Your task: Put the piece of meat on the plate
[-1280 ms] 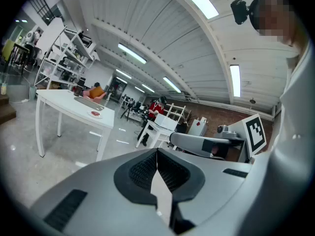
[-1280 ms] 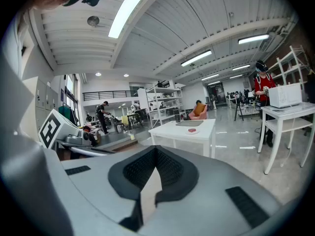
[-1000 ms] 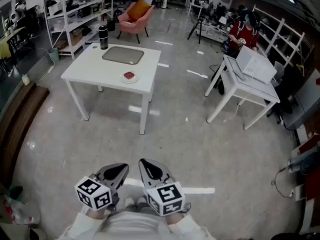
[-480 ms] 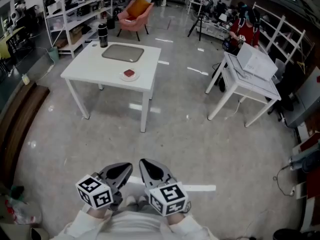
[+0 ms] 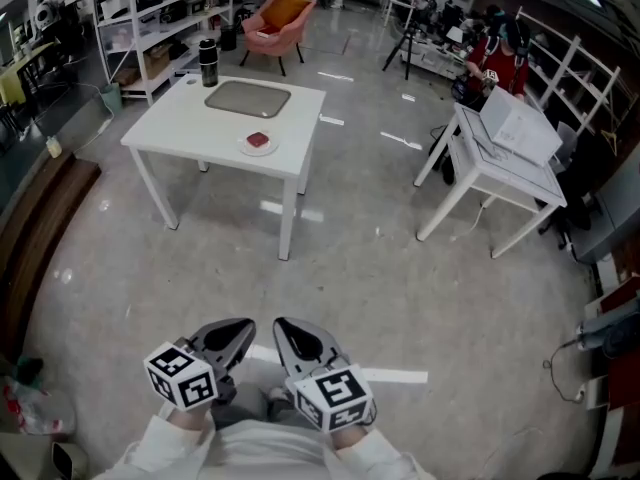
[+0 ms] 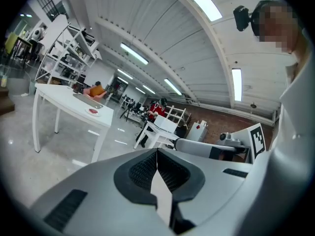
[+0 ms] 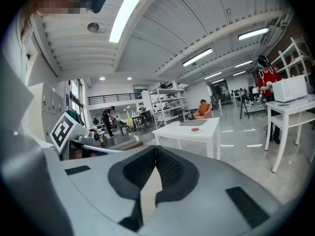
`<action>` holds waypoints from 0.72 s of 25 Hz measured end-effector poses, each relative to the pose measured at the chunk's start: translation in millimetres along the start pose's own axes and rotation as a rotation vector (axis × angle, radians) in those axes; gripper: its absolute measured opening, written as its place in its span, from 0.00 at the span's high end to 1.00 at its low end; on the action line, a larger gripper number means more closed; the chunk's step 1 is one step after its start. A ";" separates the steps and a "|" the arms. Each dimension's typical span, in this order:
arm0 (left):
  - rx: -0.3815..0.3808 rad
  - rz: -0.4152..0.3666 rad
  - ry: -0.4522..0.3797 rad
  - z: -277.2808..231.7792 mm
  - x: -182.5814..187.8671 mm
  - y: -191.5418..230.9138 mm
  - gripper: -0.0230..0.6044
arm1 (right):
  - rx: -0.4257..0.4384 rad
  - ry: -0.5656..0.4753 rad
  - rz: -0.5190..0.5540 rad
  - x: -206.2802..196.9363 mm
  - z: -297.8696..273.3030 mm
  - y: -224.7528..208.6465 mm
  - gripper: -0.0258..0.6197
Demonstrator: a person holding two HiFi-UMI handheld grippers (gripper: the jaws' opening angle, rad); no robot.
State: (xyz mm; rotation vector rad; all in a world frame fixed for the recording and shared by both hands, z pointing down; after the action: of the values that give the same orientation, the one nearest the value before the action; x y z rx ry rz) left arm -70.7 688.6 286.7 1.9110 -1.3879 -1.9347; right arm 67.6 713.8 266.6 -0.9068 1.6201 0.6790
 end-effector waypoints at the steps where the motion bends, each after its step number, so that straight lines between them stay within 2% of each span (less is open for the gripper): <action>1: 0.008 0.016 -0.005 -1.2 -3.1 2.2 0.95 | 0.016 0.007 -0.004 -3.7 -0.3 -0.5 0.94; 5: 0.041 0.060 -0.012 -3.7 -13.2 11.5 0.95 | 0.032 0.041 -0.011 -20.6 0.0 -2.2 0.94; 8: 0.046 0.063 -0.003 -9.0 -9.6 22.5 0.95 | 0.007 0.057 0.037 -23.3 -8.1 -8.3 0.94; 10: 0.043 0.064 0.006 -17.1 -5.8 28.6 0.95 | 0.006 0.064 0.018 -22.5 -14.1 -16.7 0.94; 13: 0.032 0.070 0.015 -31.5 5.6 40.7 0.95 | -0.003 0.062 -0.021 -22.7 -32.1 -32.3 0.94; 18: -0.004 0.072 0.036 -61.0 33.4 74.7 0.95 | -0.018 0.077 -0.027 -15.1 -83.2 -56.5 0.94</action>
State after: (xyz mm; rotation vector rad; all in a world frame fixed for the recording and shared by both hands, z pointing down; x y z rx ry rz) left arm -65.3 592.4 320.6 1.8582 -1.4217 -1.8604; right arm 72.2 618.6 302.1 -0.9769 1.6690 0.6479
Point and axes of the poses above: the fingertips, and each gripper's own axes: z backward along the fingers, y to its left, x out of its top, the point moved 7 cm from there along z, backward along the fingers, and after that the axes turned 11 degrees about z, right-handed, at the moved point
